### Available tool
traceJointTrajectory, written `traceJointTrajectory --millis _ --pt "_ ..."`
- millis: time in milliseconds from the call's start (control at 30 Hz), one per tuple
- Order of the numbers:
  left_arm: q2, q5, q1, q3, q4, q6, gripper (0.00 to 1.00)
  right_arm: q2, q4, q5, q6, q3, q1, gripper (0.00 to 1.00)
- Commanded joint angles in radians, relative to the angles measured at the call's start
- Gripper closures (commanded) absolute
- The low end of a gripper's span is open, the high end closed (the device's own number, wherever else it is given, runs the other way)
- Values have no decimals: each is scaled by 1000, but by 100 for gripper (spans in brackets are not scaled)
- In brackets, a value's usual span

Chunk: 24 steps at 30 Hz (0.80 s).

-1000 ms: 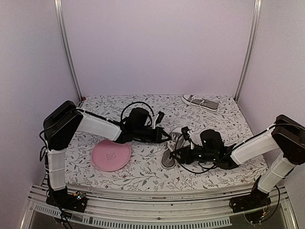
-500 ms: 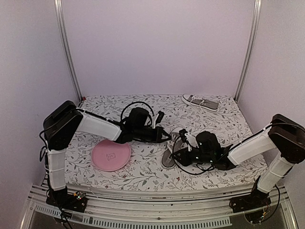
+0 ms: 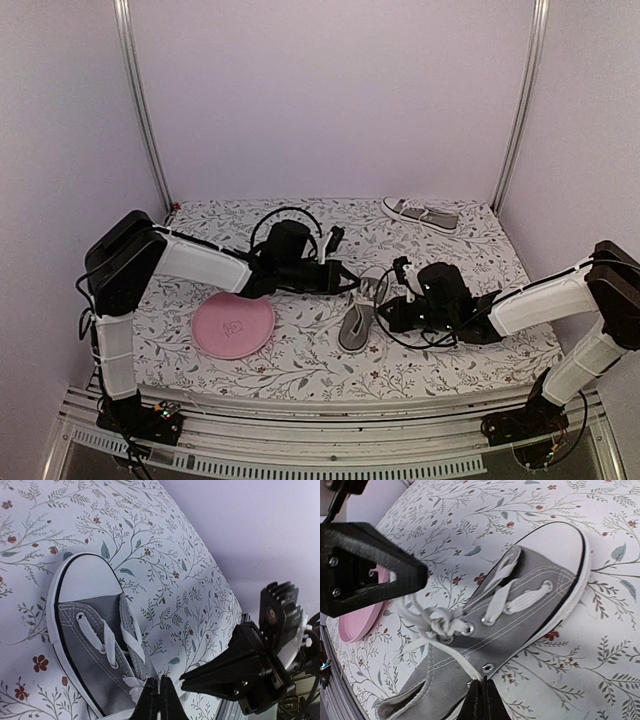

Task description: Tie the shoes

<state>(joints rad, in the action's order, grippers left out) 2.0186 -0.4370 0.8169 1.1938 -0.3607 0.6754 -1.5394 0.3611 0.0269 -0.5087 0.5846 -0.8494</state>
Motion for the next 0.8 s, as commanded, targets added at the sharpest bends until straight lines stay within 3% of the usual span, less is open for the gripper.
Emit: traceJointTrajectory --millis 0,400,767 --pt "-33 -5 -8 -10 -26 -12 100 40 -68 30 2 11 61 98" --pt "-41 -52 -6 -113 -162 8 100 47 39 -190 66 -18 56 98" --pt "-113 -73 10 -210 -255 12 100 -62 95 -251 20 27 21 98"
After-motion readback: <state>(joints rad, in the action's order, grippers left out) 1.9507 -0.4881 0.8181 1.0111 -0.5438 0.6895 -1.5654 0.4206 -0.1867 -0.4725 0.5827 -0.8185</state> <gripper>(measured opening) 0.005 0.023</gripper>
